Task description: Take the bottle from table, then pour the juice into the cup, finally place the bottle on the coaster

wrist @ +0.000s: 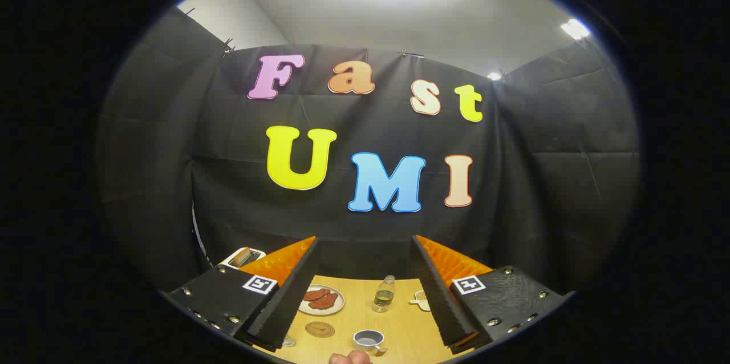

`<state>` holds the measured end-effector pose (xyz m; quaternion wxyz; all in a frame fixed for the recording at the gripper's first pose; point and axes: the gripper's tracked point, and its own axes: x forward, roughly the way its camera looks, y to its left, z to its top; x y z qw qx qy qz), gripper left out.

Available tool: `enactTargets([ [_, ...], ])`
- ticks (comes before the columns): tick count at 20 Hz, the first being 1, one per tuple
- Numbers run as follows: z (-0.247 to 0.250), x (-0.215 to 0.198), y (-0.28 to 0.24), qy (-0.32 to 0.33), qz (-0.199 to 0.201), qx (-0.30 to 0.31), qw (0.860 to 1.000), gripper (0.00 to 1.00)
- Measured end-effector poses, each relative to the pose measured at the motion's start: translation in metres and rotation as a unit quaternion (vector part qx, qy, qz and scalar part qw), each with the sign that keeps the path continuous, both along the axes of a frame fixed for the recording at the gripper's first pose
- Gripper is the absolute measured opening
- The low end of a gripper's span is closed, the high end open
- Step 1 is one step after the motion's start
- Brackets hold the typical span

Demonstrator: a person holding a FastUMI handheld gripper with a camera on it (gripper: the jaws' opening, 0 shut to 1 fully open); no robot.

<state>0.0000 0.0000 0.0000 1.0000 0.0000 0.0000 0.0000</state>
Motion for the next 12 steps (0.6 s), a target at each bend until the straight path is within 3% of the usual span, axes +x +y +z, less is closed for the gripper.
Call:
enactTargets([
  [12,0.0045,-0.0007,-0.0004,-0.028,0.006,0.010,1.000,0.96],
])
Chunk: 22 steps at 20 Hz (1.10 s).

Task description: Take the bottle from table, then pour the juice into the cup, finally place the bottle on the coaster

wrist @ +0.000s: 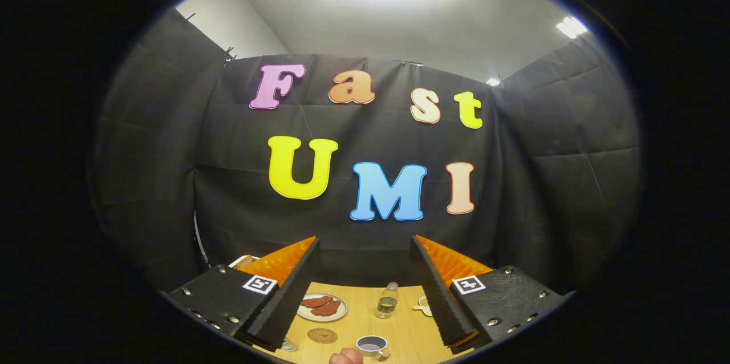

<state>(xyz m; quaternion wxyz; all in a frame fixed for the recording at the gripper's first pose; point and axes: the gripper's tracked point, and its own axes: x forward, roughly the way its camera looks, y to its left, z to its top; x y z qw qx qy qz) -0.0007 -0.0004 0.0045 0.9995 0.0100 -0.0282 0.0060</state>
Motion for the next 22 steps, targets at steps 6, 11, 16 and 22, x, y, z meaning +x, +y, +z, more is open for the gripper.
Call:
enactTargets([
  [6,-0.003,0.002,0.000,-0.002,-0.008,-0.011,1.000,0.96],
  [11,-0.004,0.006,-0.004,-0.009,-0.020,-0.005,1.000,0.96],
  [16,-0.050,0.003,0.015,0.002,-0.002,0.024,1.000,0.96],
  [22,-0.137,-0.016,0.051,0.000,0.040,0.001,0.999,0.97],
])
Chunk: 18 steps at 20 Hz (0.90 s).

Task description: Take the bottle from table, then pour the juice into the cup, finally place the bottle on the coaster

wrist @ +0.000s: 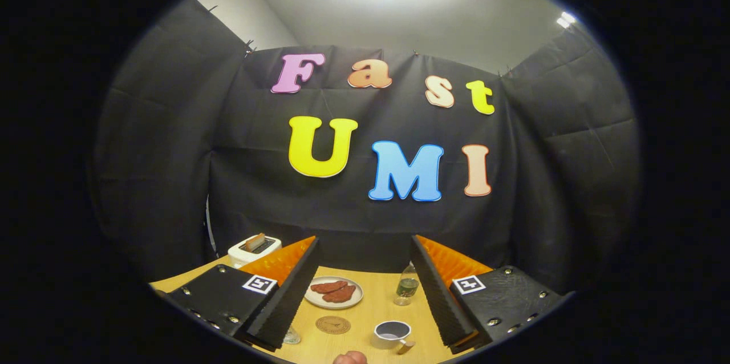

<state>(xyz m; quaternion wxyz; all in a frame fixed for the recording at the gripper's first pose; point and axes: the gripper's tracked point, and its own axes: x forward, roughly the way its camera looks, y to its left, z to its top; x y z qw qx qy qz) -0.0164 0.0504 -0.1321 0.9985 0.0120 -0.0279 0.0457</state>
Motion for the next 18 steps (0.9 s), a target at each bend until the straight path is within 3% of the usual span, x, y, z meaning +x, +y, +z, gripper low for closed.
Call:
enactTargets([
  [6,-0.076,-0.019,0.047,0.022,0.055,0.008,0.998,0.97],
  [12,-0.126,-0.012,0.089,0.001,0.064,-0.020,0.998,0.96],
  [15,-0.164,-0.006,0.130,0.025,0.094,0.009,0.995,0.97],
  [18,-0.202,0.001,0.144,0.057,0.094,0.009,0.994,0.96],
])
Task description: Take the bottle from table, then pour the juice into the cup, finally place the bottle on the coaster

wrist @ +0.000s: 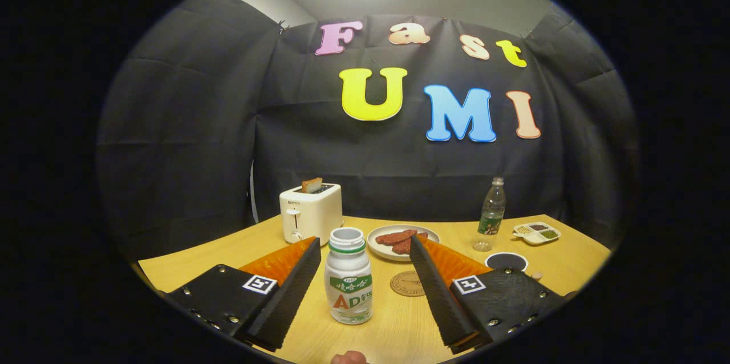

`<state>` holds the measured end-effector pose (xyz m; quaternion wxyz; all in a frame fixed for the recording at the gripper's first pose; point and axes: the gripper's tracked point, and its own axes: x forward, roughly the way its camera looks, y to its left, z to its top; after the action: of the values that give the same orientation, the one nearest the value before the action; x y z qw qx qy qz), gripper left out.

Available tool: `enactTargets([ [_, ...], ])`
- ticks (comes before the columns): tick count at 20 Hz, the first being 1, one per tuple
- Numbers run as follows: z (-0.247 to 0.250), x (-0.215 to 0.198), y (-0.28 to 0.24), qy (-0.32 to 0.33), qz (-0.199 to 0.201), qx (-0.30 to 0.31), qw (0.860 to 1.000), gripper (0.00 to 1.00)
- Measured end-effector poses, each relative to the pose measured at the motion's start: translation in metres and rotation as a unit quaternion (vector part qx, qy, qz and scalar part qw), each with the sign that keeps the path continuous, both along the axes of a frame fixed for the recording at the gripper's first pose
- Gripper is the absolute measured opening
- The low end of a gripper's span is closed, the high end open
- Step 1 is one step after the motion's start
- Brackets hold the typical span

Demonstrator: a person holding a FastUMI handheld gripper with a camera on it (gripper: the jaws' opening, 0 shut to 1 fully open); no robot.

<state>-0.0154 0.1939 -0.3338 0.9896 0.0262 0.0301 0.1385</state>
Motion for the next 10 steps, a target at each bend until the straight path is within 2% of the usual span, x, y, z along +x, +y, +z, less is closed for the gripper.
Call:
enactTargets([
  [4,-0.038,0.009,0.025,0.011,0.033,-0.033,0.999,0.97],
  [10,-0.063,0.036,0.041,0.022,0.018,-0.040,0.999,0.97],
])
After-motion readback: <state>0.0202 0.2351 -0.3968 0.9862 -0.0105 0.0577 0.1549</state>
